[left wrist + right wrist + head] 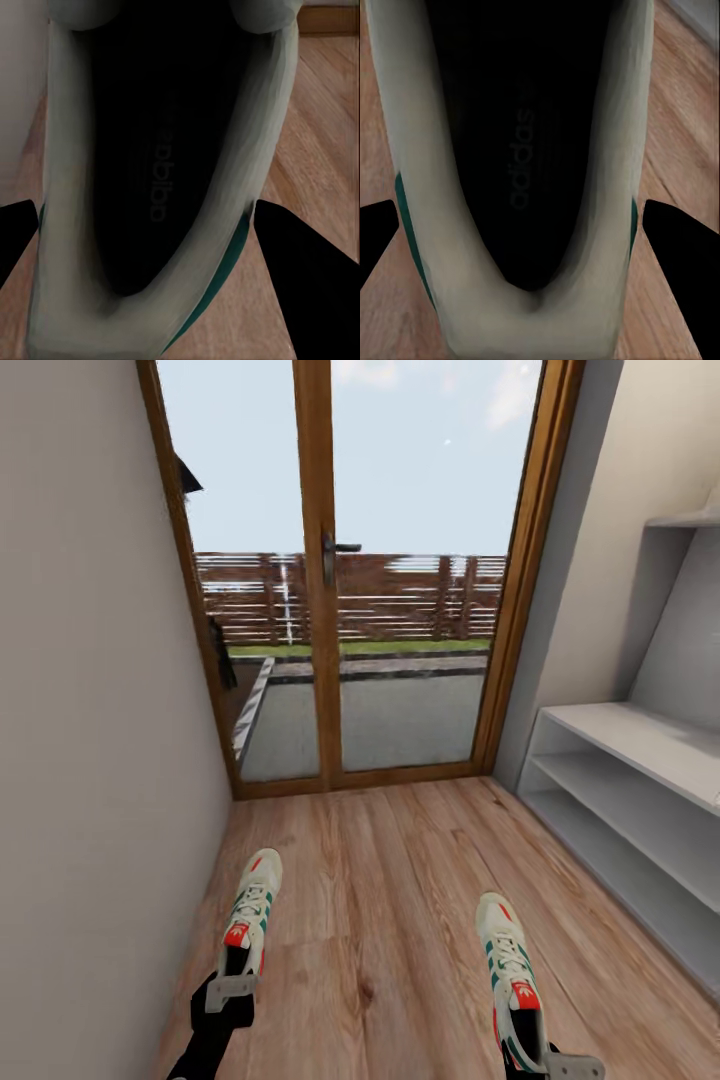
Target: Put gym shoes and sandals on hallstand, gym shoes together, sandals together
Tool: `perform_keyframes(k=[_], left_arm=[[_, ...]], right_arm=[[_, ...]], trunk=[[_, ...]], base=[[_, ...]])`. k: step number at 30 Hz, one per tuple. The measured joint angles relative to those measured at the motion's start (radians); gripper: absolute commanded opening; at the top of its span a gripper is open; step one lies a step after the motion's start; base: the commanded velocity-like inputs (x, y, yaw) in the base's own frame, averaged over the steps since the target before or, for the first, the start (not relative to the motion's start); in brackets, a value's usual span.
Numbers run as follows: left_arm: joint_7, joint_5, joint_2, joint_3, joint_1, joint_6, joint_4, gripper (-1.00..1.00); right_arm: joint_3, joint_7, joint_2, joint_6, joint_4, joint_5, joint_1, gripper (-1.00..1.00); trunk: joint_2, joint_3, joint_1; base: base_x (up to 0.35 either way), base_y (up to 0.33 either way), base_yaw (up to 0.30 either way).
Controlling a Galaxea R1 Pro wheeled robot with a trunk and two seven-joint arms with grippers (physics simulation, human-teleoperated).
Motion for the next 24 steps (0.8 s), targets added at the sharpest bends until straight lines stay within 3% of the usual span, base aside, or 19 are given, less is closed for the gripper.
perform_keyframes(k=[4,10,24], left_arm=[[0.000,0.000,0.000,-0.001,0.000,-0.001,0.000,-1.00],[0.001,-0.002,-0.001,-0.031,-0.001,0.000,0.000,-1.00],[0.003,-0.002,0.001,-0.034,-0.001,-0.001,0.000,-1.00]], right_arm=[[0.000,0.000,0.000,0.000,0.000,0.000,0.000,-1.00],[0.000,0.001,0.000,0.000,0.001,0.000,0.000,-1.00],[0.000,0.001,0.000,0.000,0.002,0.001,0.000,-1.00]], trunk=[[0.000,0.000,0.000],[0.000,0.000,0.000],[0.000,0.000,0.000]], base=[[0.337,0.000,-0.265],[0.337,0.002,-0.265],[0.330,0.087,-0.265]])
